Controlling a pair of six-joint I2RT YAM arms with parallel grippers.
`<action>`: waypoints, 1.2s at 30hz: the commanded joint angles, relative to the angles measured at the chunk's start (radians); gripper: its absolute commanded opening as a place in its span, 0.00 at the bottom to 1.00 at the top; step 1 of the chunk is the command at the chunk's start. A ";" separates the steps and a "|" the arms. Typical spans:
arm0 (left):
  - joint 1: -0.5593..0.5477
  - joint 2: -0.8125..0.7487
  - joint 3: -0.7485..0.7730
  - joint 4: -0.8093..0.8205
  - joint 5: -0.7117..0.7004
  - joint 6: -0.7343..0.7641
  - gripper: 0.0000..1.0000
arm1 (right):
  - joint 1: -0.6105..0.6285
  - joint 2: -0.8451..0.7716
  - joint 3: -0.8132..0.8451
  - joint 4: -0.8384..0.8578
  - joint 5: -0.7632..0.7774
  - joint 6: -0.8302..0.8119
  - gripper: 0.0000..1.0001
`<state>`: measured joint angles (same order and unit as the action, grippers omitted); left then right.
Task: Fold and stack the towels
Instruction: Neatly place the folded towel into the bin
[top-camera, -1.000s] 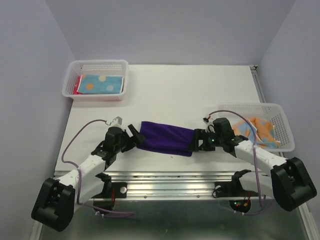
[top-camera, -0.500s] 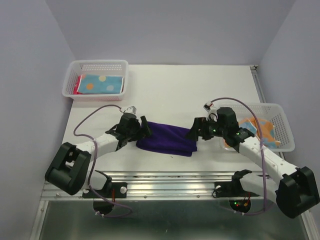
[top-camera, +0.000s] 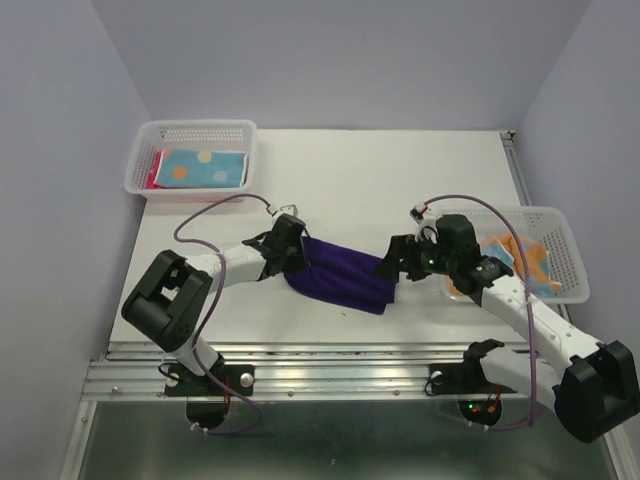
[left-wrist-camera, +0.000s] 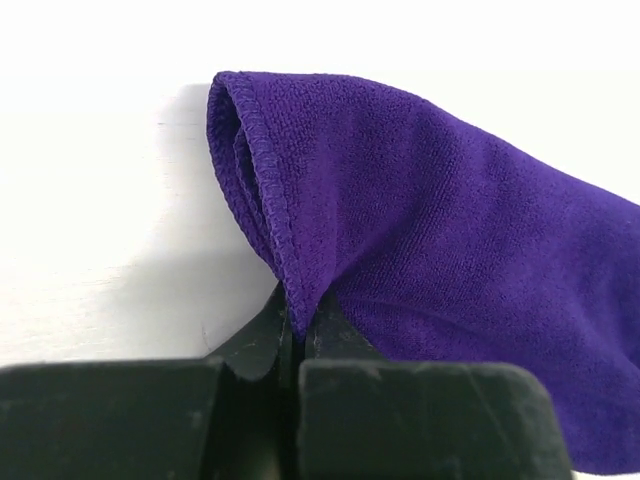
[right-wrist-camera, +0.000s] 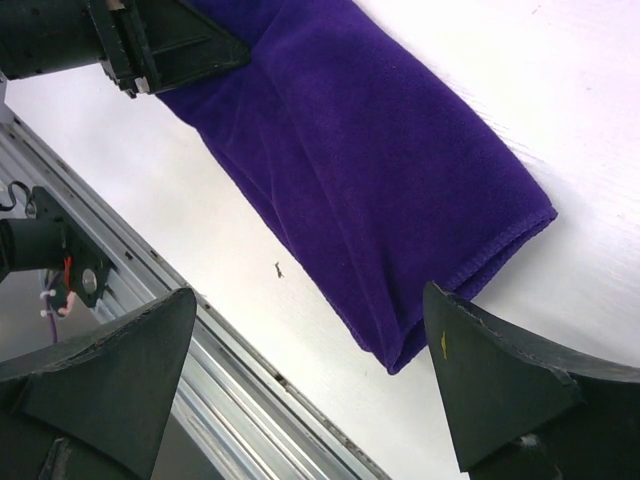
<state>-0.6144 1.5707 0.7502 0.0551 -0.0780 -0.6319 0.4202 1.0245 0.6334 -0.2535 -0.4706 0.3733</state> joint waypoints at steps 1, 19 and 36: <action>-0.007 0.002 0.105 -0.167 -0.160 0.075 0.00 | 0.005 -0.035 0.055 0.005 0.041 -0.027 1.00; 0.117 0.374 0.929 -0.452 -0.508 0.690 0.00 | 0.005 -0.047 0.031 -0.001 0.153 -0.043 1.00; 0.341 0.502 1.449 -0.598 -0.453 0.836 0.00 | 0.005 0.008 0.031 0.007 0.260 -0.027 1.00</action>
<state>-0.2745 2.0666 2.1052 -0.5026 -0.4889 0.1680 0.4202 1.0275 0.6334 -0.2623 -0.2478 0.3443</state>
